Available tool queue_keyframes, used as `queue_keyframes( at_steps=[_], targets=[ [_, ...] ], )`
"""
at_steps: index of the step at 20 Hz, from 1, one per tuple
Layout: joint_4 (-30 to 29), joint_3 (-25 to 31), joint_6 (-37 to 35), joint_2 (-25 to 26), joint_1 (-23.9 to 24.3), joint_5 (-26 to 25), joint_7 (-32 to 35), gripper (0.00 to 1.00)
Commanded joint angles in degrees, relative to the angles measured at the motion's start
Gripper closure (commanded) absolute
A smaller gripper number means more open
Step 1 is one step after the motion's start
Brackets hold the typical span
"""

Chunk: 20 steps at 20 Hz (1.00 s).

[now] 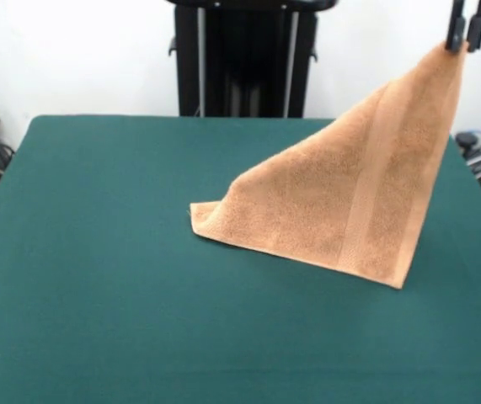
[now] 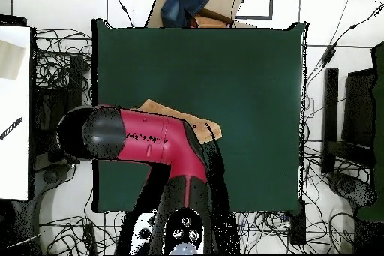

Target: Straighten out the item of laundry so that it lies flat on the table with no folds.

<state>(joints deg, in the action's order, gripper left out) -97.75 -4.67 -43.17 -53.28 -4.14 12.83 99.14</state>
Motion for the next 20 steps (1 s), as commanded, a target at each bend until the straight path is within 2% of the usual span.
queue_keyframes(
  at_steps=[1,6,10,15,20],
  targets=[
    [0.21,1.43,4.75,6.45,2.26,1.81,12.98,1.0],
    [-0.94,4.61,15.59,12.5,3.98,2.03,11.65,1.0],
    [1.09,4.76,16.49,15.78,3.79,1.86,11.54,1.0],
    [3.38,5.43,20.93,20.67,3.35,2.37,11.77,1.0],
    [5.44,5.42,21.62,22.76,3.64,2.35,10.96,1.0]
  ],
)
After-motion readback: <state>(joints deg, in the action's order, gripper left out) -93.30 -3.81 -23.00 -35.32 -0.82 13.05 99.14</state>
